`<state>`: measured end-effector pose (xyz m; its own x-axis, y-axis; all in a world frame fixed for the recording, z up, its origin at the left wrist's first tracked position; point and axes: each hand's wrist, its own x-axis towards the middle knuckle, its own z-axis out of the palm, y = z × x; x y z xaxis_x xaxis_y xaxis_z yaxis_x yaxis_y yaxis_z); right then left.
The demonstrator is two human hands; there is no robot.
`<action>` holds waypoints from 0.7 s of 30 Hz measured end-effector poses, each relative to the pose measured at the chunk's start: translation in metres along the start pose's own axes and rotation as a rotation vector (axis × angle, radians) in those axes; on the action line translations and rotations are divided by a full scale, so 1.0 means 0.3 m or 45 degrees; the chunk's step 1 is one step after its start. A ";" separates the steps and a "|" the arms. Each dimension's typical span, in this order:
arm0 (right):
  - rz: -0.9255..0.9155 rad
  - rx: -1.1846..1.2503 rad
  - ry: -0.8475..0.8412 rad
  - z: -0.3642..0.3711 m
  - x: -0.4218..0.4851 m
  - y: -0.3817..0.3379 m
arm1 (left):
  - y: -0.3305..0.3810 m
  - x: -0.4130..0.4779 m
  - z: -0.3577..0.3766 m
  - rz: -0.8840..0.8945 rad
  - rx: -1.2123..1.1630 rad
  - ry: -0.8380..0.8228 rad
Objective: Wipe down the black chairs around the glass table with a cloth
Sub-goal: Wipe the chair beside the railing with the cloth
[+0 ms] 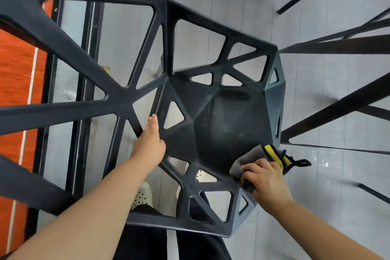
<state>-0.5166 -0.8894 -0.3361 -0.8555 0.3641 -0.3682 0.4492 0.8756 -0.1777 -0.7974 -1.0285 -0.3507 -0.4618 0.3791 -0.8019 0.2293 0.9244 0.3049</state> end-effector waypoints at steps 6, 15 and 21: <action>-0.078 0.202 0.430 -0.160 0.462 -0.053 | 0.001 0.011 0.006 0.015 0.054 0.022; -0.058 0.057 -0.008 -0.035 0.610 -0.101 | -0.014 0.025 0.025 0.027 0.097 0.053; 0.065 0.244 -0.090 0.039 0.233 0.032 | -0.001 0.016 0.019 -0.027 0.012 0.043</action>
<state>-0.5690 -0.8594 -0.3741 -0.8134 0.3772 -0.4427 0.5378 0.7777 -0.3255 -0.7947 -1.0274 -0.3576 -0.4950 0.3608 -0.7904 0.2274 0.9318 0.2829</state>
